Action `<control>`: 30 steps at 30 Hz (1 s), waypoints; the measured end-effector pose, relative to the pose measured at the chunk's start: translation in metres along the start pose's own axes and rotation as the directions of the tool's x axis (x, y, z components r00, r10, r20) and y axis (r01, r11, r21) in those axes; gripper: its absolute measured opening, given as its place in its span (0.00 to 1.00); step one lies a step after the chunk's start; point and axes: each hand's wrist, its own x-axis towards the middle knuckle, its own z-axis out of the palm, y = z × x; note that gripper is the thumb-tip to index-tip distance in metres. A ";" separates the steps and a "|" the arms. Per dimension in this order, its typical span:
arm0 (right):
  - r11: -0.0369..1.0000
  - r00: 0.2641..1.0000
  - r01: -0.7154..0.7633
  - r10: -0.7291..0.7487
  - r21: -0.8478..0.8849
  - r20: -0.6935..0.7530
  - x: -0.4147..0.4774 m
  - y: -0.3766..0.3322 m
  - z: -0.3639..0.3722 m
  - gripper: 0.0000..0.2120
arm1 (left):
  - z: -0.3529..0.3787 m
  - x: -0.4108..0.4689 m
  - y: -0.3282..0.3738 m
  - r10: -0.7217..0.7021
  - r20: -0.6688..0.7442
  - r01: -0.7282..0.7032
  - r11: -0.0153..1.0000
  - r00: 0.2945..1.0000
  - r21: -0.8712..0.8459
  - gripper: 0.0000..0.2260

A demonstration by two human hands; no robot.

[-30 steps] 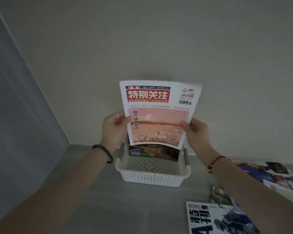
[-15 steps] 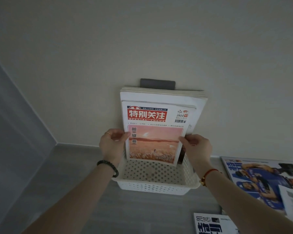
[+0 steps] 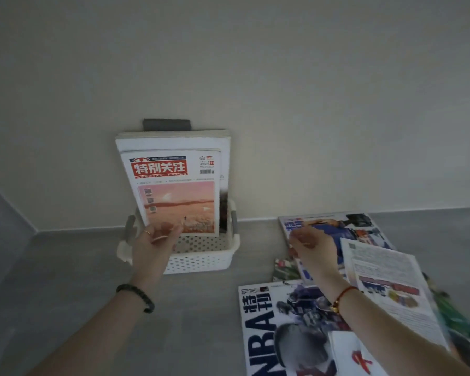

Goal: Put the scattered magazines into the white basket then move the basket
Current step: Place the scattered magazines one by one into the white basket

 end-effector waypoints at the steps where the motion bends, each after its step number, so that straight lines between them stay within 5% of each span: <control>1: 1.000 1.000 -0.023 0.023 0.011 -0.001 -0.004 0.006 -0.019 0.06 | 0.010 -0.013 0.003 0.000 0.033 0.000 1.000 0.999 -0.020 0.06; 9: 0.990 0.984 -0.143 0.143 0.006 -0.104 -0.033 0.064 -0.188 0.05 | 0.129 -0.119 -0.003 -0.160 0.368 0.154 0.987 0.916 0.047 0.04; 14: 0.970 0.945 -0.243 0.242 0.025 -0.218 -0.053 0.114 -0.282 0.05 | 0.216 -0.185 -0.011 -0.263 0.528 0.198 0.964 0.808 0.177 0.13; 18: 0.938 0.917 -0.342 0.347 0.061 -0.198 -0.068 0.147 -0.328 0.08 | 0.260 -0.229 -0.018 -0.303 0.532 0.203 0.950 0.791 0.239 0.15; 25: 0.880 0.887 -0.461 0.460 0.114 0.041 -0.079 0.169 -0.331 0.16 | 0.274 -0.260 -0.041 -0.314 0.419 0.172 0.924 0.852 0.342 0.17; 30: 0.832 0.850 -0.522 0.492 0.187 0.186 -0.077 0.174 -0.300 0.27 | 0.266 -0.261 -0.046 -0.315 0.418 0.220 0.940 0.852 0.262 0.08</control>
